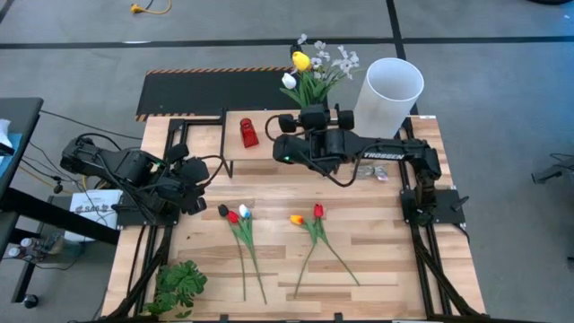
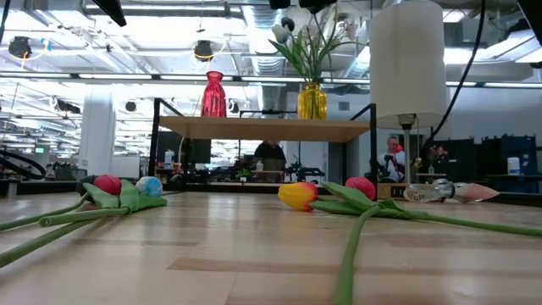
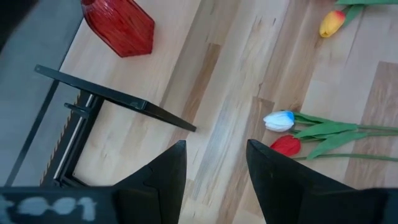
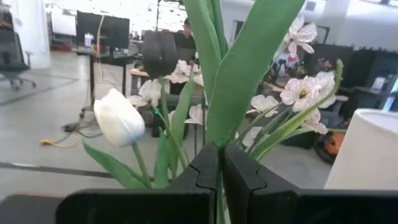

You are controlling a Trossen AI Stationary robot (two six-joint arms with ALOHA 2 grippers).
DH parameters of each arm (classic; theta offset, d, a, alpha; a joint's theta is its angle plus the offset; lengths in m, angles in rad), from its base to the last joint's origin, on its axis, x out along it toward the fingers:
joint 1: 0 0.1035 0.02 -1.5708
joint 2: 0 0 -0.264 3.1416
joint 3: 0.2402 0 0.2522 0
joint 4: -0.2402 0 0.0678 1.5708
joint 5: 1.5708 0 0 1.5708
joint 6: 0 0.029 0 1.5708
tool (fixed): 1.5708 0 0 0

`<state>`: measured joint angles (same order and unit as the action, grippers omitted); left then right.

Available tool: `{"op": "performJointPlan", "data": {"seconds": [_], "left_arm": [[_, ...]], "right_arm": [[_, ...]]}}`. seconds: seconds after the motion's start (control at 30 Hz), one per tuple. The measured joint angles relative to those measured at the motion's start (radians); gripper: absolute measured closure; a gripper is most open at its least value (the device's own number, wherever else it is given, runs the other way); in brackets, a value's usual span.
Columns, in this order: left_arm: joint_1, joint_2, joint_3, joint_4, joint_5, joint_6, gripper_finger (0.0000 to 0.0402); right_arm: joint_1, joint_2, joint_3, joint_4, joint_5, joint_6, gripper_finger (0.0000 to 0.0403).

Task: Pick and place flowers into a vace then onto a shelf
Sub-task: Put the left yellow tulip into the yellow flower vase

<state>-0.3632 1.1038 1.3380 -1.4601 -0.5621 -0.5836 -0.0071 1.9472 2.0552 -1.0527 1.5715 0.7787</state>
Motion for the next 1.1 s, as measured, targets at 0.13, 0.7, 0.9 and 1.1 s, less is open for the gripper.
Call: {"op": "performJointPlan", "data": {"seconds": [0.13, 0.7, 0.9, 1.1], "left_arm": [[0.000, 0.000, 0.000, 0.000, -0.001, 0.007, 0.0244], [0.000, 0.000, 0.000, 0.000, -0.002, 0.022, 0.0244], [0.000, 0.000, 0.000, 0.000, -0.003, 0.023, 0.0244], [0.000, 0.000, 0.000, 0.000, -0.003, 0.023, 0.0244]], "right_arm": [[-0.008, 0.000, 0.000, 0.000, -0.001, -0.065, 0.0401], [-0.061, 0.001, 0.000, 0.739, -0.384, -0.903, 0.0402], [-0.047, 0.001, 0.001, 1.083, -0.542, -1.145, 0.0402], [-0.025, 0.001, 0.001, 1.355, -0.578, -1.390, 0.0402]]}}
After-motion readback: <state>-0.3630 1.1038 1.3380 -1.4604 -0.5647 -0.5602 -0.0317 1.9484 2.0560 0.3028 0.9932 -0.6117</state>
